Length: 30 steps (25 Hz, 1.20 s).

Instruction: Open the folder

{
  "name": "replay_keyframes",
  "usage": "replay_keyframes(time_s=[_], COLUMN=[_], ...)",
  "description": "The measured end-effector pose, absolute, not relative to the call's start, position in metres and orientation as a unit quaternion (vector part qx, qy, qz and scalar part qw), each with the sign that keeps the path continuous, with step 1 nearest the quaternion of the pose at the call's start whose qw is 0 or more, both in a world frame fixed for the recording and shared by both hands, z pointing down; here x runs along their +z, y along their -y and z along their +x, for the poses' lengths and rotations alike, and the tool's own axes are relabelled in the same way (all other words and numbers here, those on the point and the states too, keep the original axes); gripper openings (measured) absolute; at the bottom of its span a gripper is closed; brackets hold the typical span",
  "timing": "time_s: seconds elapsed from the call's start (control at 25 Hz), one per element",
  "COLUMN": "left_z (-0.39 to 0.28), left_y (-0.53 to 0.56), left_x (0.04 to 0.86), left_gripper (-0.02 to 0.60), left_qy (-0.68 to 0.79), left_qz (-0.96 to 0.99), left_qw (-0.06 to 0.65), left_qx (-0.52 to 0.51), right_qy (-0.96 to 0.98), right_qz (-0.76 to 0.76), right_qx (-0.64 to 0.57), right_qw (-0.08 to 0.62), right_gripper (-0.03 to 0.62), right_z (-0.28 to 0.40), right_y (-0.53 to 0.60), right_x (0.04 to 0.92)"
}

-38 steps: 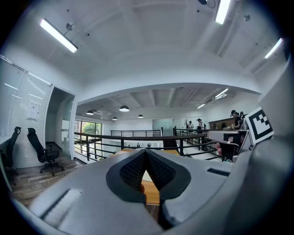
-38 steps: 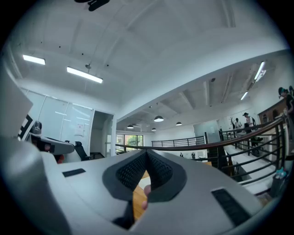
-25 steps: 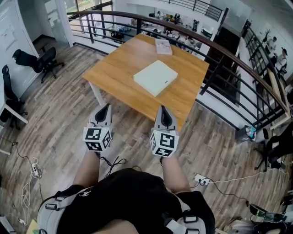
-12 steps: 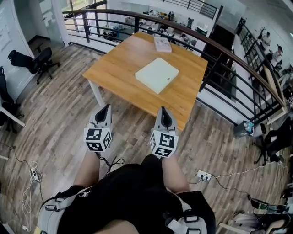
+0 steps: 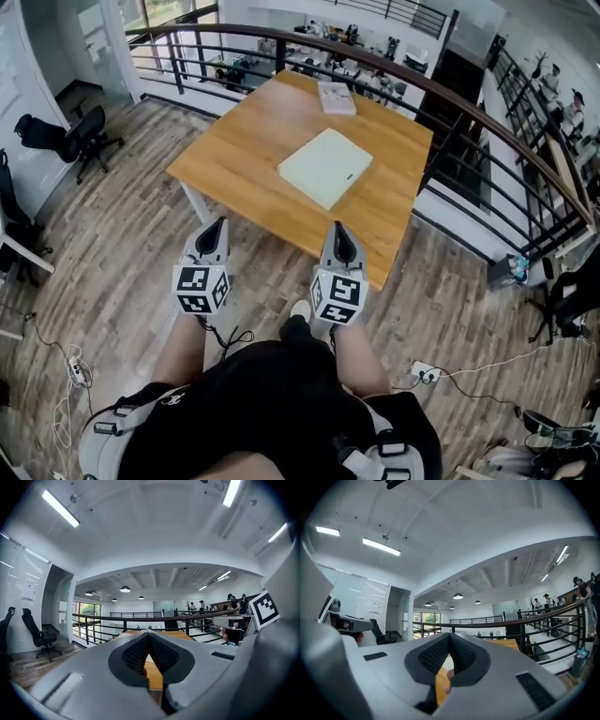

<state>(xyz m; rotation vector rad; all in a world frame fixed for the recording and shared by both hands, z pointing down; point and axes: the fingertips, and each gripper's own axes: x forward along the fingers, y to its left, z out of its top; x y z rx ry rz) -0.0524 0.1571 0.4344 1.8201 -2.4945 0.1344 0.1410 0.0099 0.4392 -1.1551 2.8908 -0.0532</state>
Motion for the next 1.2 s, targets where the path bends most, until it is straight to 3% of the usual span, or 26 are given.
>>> replay_keyframes(time_s=[0.52,1.2], left_z=[-0.108,-0.105], left_y=[-0.014,0.134], left_x=[0.424,0.446], left_gripper=[0.000,0.000], left_qy=[0.815,0.784], left_qz=[0.576,0.610], left_qw=[0.022,0.071], left_qx=[0.054,0.090], right_qy=[-0.922,-0.911], right_qz=[-0.384,-0.403], right_qx=[-0.039,-0.091], right_qw=[0.008,-0.011], right_gripper=[-0.003,-0.002], right_z=[0.100,0.116], right_y=[0.148,0.269], right_x=[0.447,0.484])
